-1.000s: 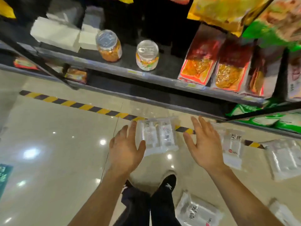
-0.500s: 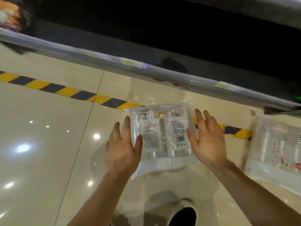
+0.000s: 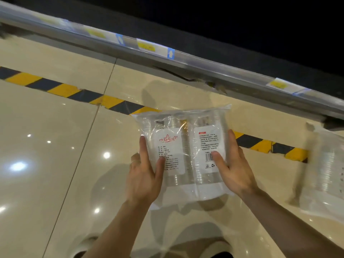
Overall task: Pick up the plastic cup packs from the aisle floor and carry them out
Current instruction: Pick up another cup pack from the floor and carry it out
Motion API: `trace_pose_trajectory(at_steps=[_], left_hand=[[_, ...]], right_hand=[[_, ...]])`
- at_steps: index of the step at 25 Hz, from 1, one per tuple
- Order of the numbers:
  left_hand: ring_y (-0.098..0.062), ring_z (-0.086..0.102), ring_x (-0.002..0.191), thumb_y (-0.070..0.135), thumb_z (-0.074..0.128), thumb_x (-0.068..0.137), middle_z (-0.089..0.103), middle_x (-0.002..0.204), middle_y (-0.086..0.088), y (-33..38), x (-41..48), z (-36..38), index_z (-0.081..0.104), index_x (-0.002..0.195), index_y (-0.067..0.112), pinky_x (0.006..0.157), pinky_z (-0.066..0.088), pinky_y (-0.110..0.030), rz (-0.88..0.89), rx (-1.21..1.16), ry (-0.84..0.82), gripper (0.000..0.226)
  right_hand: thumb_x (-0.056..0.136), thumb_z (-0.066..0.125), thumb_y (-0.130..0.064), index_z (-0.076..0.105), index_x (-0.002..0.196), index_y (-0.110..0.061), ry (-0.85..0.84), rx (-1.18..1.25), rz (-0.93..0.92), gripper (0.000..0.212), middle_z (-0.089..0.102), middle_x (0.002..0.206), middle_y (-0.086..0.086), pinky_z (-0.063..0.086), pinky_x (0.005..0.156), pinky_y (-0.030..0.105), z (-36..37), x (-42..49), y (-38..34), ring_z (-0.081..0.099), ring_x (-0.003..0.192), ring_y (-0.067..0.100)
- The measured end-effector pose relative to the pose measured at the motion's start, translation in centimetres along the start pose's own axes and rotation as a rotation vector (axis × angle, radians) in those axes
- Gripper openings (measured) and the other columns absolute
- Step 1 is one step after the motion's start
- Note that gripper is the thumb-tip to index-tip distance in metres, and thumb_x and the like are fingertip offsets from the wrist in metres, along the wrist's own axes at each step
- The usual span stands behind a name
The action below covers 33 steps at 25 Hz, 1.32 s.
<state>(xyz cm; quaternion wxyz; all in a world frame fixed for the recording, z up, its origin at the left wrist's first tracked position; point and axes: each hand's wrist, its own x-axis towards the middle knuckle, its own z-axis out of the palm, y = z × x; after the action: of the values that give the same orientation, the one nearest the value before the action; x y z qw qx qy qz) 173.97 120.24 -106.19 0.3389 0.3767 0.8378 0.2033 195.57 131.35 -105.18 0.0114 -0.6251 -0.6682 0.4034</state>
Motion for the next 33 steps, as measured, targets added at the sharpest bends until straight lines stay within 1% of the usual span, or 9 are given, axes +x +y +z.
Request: trace_pose_trajectory(at_steps=[3,6,12,14,16,20,24,29,33], left_hand=[[-0.032,0.043,0.126,0.061,0.035,0.096,0.040,0.142,-0.014,0.0,-1.6,-5.6,-0.007,0.155,0.034,0.099,0.038,-0.041,0.010,-0.054,0.101,0.078],[-0.031,0.043,0.127,0.062,0.034,0.092,0.041,0.142,-0.014,0.0,-3.5,-13.9,-0.003,0.156,0.033,0.097,0.040,-0.041,-0.012,-0.070,0.245,0.079],[-0.029,0.044,0.124,0.057,0.037,0.094,0.044,0.140,-0.013,0.7,-10.6,-36.5,0.005,0.157,0.028,0.088,0.037,-0.032,-0.108,-0.056,0.610,0.077],[-0.026,0.043,0.125,0.056,0.040,0.095,0.045,0.140,-0.012,1.3,-13.6,-44.1,0.009,0.157,0.028,0.090,0.034,-0.030,-0.133,-0.094,0.738,0.074],[-0.024,0.041,0.128,0.054,0.043,0.097,0.044,0.144,-0.011,2.1,-17.9,-52.4,0.014,0.156,0.029,0.095,0.034,-0.031,-0.169,-0.126,0.872,0.070],[-0.016,0.033,0.127,0.049,0.045,0.096,0.041,0.144,-0.013,4.1,-27.9,-68.4,0.017,0.155,0.033,0.095,0.031,-0.028,-0.212,-0.121,1.075,0.068],[-0.023,0.050,0.120,0.050,0.046,0.096,0.034,0.147,-0.007,6.1,-38.7,-82.6,0.011,0.153,0.045,0.090,0.040,-0.033,-0.317,-0.125,1.225,0.067],[-0.026,0.054,0.115,0.052,0.041,0.097,0.032,0.149,-0.005,8.5,-51.6,-96.1,0.006,0.153,0.045,0.081,0.038,-0.030,-0.354,-0.078,1.396,0.067],[-0.031,0.048,0.124,0.050,0.041,0.097,0.030,0.151,-0.011,10.6,-61.0,-103.8,0.005,0.155,0.041,0.088,0.042,-0.038,-0.353,-0.021,1.518,0.069]], right_hand=[[0.097,0.043,-0.053,-0.005,0.152,-0.044,0.041,-0.022,-0.129,0.074,0.028,0.156,-0.010,0.043,0.101,0.043,-0.6,-1.8,-5.4,0.035,0.136,0.014],[0.096,0.039,-0.059,0.003,0.154,-0.039,0.018,-0.016,-0.275,0.071,0.042,0.146,-0.006,0.051,0.091,0.049,-1.1,-3.5,-13.8,0.046,0.126,0.016],[0.096,0.050,-0.049,0.000,0.152,-0.046,-0.026,-0.051,-0.565,0.075,0.042,0.139,-0.003,0.046,0.092,0.039,-3.9,-11.1,-37.8,0.044,0.113,0.009],[0.096,0.049,-0.048,0.001,0.152,-0.044,-0.041,-0.068,-0.681,0.075,0.041,0.139,-0.001,0.039,0.086,0.029,-5.0,-14.3,-45.8,0.039,0.109,0.005],[0.095,0.050,-0.046,0.001,0.153,-0.041,-0.060,-0.086,-0.780,0.076,0.040,0.139,0.001,0.031,0.083,0.024,-6.3,-19.0,-54.4,0.034,0.110,0.005],[0.095,0.052,-0.041,0.004,0.153,-0.041,-0.079,-0.023,-0.968,0.076,0.041,0.139,0.004,0.033,0.087,0.030,-9.3,-30.6,-70.5,0.032,0.116,0.007],[0.096,0.051,-0.041,0.010,0.152,-0.044,-0.175,0.099,-1.127,0.069,0.040,0.135,-0.002,0.034,0.089,0.034,-12.3,-43.1,-83.8,0.031,0.113,0.002],[0.096,0.049,-0.042,0.009,0.152,-0.043,-0.200,0.158,-1.313,0.069,0.034,0.132,-0.011,0.028,0.090,0.028,-16.2,-57.7,-96.6,0.021,0.105,-0.014],[0.098,0.045,-0.047,0.005,0.154,-0.039,-0.219,0.137,-1.450,0.070,0.029,0.151,-0.004,0.024,0.090,0.022,-19.3,-67.8,-103.9,0.025,0.102,-0.010]])
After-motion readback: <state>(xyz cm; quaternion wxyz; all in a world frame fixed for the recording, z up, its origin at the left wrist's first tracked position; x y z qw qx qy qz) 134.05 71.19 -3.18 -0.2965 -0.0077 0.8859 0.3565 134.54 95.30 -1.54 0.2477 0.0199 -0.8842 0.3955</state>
